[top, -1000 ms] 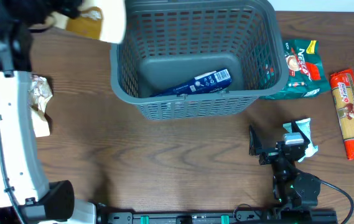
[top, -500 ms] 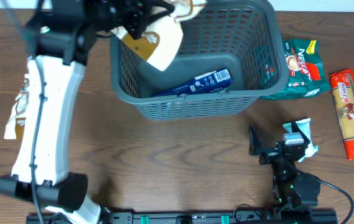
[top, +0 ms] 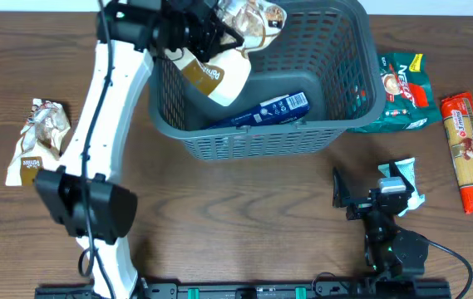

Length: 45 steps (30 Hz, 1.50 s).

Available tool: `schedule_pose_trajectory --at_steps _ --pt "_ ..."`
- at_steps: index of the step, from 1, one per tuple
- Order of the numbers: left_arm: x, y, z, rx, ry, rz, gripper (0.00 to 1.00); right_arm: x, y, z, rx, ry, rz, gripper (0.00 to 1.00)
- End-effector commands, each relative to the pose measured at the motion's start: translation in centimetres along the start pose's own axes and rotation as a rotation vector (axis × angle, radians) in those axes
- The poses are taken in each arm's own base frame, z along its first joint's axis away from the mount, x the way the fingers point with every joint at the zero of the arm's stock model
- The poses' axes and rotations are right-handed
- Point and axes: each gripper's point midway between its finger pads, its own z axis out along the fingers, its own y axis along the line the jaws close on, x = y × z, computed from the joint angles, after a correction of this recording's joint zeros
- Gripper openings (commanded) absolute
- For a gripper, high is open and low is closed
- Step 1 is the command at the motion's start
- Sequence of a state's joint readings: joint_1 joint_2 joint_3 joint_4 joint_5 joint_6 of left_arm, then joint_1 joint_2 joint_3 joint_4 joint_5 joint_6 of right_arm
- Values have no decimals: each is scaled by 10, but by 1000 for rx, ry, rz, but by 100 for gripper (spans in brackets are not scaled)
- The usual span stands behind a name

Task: Pack container
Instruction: 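Lift the mushroom pouch with the left gripper over the basket, then lower the pouch into the basket and open the left gripper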

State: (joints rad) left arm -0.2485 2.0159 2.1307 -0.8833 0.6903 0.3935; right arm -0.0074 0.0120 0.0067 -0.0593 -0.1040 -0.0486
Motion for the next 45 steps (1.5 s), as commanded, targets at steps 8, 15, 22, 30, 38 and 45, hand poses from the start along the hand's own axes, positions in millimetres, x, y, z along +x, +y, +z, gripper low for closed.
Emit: schedule_pose_trajectory --at_steps 8,15,22,30,38,45 --pt "44 9 34 -15 171 -68 6 0 -2 0 8 -1 -12 99" --pt "68 20 36 -176 313 -40 6 0 -2 0 8 -1 -12 99" --pt "85 7 37 -150 403 45 6 0 -2 0 8 -1 -12 99" --pt "103 13 29 -200 491 32 6 0 -2 0 8 -1 -12 99" --pt "108 11 28 -191 509 21 99 0 -2 0 8 -1 -12 99" --pt "104 4 31 -151 485 14 99 0 -2 0 8 -1 -12 99"
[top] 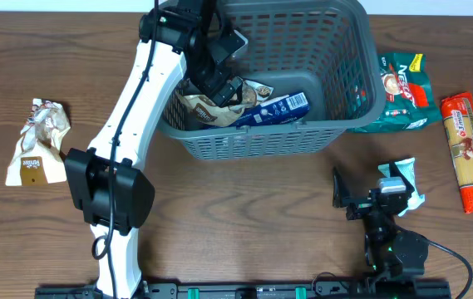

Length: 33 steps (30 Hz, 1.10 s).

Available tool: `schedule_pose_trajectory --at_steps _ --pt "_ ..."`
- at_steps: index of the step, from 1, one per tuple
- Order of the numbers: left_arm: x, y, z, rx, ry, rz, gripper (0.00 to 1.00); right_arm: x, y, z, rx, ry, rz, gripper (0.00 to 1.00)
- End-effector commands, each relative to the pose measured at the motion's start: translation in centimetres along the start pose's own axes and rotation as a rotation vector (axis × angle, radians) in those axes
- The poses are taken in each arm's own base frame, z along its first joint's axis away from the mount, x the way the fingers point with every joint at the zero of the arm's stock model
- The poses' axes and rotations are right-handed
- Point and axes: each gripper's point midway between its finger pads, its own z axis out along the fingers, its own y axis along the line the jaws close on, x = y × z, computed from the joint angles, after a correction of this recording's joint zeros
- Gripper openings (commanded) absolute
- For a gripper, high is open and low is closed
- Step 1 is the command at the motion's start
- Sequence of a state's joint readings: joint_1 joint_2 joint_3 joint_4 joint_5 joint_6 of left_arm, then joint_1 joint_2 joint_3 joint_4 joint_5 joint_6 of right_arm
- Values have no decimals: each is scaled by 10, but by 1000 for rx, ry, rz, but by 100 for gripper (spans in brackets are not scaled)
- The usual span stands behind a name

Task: Pack container
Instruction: 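Lower the pouch into the basket and open the left gripper, then withdraw the left gripper toward the remaining mushroom pouch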

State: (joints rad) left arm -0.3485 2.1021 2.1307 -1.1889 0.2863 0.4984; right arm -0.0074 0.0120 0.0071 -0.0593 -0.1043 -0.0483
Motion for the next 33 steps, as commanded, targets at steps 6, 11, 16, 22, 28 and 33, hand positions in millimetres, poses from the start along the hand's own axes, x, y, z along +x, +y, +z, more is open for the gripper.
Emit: schedule_pose_trajectory --at_steps 6,11,16,22,28,33 --pt "-21 -10 -10 59 -102 23 99 0 -2 0 8 0 -12 99" --pt "-44 -18 -49 48 -230 59 99 0 -2 0 8 0 -12 99" --pt "-65 -22 -117 -42 -409 115 99 0 -2 0 8 0 -12 99" --pt "-69 -6 -210 -246 -603 37 98 0 -2 0 8 0 -12 99" --pt "-28 38 -264 -512 -608 -215 99 0 -2 0 8 0 -12 99" --pt "35 79 -274 -708 -460 -471 99 0 -2 0 8 0 -12 99"
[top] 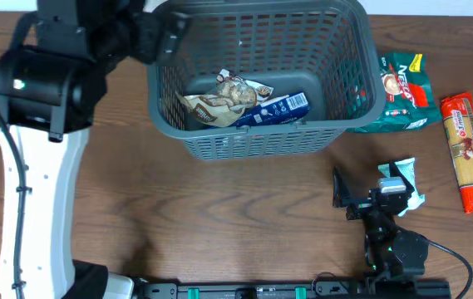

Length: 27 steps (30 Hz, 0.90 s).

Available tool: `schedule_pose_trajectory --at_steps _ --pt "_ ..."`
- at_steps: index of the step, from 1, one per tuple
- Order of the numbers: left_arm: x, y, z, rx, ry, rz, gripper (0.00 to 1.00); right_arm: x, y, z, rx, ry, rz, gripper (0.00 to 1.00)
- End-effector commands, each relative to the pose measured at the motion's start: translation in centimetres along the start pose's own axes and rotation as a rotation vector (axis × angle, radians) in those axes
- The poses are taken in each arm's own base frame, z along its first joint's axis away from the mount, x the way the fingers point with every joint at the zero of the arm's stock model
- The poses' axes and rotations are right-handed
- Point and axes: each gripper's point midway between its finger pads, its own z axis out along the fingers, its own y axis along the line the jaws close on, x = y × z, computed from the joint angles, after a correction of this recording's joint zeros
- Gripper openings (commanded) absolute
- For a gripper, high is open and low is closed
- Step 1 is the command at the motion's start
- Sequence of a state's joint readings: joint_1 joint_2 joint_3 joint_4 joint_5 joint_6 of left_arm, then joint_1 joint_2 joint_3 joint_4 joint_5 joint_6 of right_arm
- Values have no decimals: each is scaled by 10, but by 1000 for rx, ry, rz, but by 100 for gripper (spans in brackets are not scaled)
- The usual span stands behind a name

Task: Pack container
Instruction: 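Withdraw the left gripper toward the remaining mushroom pouch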

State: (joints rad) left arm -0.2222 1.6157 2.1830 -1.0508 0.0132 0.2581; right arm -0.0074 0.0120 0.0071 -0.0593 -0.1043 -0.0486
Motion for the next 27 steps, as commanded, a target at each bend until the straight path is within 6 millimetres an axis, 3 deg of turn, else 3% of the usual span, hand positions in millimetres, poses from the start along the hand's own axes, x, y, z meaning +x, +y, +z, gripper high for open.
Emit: schedule_pose_trajectory --at_steps 1,7,16,21,27 --pt "37 57 1 -279 144 -147 99 0 -2 0 8 0 -12 99" --pt "105 103 -24 -460 375 -328 99 0 -2 0 8 0 -12 99" --pt "169 142 -51 -588 567 -517 99 0 -2 0 8 0 -12 99" --pt "200 160 -55 -640 643 -585 99 0 -2 0 8 0 -12 99" --pt "258 170 -41 -667 788 -639 99 0 -2 0 8 0 -12 99"
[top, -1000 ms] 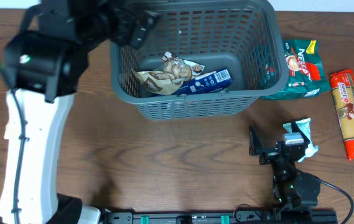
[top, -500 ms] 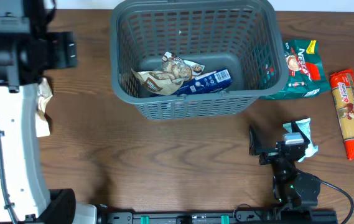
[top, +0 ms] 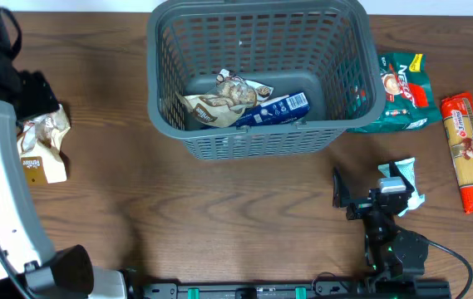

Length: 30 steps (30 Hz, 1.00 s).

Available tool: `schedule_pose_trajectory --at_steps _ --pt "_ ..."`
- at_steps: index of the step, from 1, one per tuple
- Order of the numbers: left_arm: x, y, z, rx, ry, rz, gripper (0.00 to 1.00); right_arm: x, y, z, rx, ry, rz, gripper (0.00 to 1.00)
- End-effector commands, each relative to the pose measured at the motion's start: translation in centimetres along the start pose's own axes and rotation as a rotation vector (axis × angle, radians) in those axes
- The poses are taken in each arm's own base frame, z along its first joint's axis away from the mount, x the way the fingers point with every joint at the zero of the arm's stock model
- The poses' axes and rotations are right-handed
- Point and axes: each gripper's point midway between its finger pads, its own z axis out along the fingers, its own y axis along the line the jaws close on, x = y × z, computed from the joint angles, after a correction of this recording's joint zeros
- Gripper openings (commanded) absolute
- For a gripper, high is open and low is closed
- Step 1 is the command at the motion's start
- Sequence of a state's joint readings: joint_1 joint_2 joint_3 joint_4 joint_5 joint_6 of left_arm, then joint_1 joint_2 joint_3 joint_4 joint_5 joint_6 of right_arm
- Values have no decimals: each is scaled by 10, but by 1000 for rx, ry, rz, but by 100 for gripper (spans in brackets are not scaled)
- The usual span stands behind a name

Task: Pack container
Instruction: 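Withdraw the left gripper toward the remaining mushroom pouch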

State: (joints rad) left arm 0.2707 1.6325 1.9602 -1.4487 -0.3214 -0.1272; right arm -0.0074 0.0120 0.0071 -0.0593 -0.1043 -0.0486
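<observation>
The grey basket (top: 257, 137) stands at the back middle of the table. Inside it lie a brown-and-white snack bag (top: 219, 101) and a blue packet (top: 273, 110). A second snack bag (top: 43, 154) of the same kind rests on the table at the far left. My left gripper (top: 36, 93) hangs just above that bag's top end, its dark jaws looking spread and empty. My right gripper (top: 369, 195) is parked near the front edge, with nothing seen in it, next to a white-and-teal packet (top: 406, 176).
A green coffee pouch (top: 402, 91) leans against the basket's right wall. A red pasta packet (top: 469, 149) lies at the far right. The white left arm runs down the left side of the table.
My left arm has swung from the basket's back left corner out to the far left. Its gripper now sits over the snack bag on the table. The basket's contents and the right arm are unchanged.
My left gripper first held a brown-and-white snack bag above the basket. Then it was low inside the basket with the bag beside the blue packet. After that the bag lay free in the basket with the gripper outside, and now the gripper is over the second bag.
</observation>
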Motion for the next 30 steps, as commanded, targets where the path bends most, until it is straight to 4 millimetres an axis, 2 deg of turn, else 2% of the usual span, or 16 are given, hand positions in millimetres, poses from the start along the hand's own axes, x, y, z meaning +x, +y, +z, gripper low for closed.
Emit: schedule_pose_trajectory --at_steps 1,8,13,17,22,26,30 --pt "18 6 35 -45 95 -15 99 0 -2 0 8 0 -12 99" --pt "42 -5 114 -47 154 99 99 0 -2 0 8 0 -12 99" --pt "47 -14 154 10 124 200 99 0 -2 0 8 0 -12 99" --pt "41 -11 172 52 83 192 99 0 -2 0 8 0 -12 99" --pt "29 -13 179 151 24 256 99 0 -2 0 8 0 -12 99" --pt "20 -11 187 149 -10 305 99 0 -2 0 8 0 -12 99" --pt "24 -21 203 189 16 359 98 0 -2 0 8 0 -12 99"
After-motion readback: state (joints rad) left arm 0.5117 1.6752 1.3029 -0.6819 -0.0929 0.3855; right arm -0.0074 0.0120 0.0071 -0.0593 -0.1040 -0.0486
